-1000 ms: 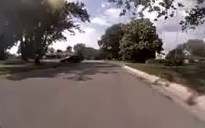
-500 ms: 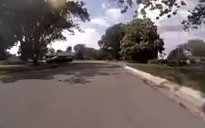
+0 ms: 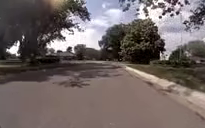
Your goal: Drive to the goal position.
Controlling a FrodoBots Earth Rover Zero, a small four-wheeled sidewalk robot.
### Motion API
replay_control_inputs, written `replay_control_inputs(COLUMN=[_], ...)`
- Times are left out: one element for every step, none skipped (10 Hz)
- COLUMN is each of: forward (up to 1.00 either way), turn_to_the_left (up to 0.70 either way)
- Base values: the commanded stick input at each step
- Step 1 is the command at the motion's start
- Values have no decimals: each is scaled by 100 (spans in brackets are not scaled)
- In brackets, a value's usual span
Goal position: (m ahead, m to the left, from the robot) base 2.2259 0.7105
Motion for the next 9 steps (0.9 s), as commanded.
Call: replay_control_inputs(forward=[70, 70, 70, 70, 70, 70, 70, 70, 70], turn_to_the_left=[0, 0, 0, 0, 0, 0, 0, 0, 0])
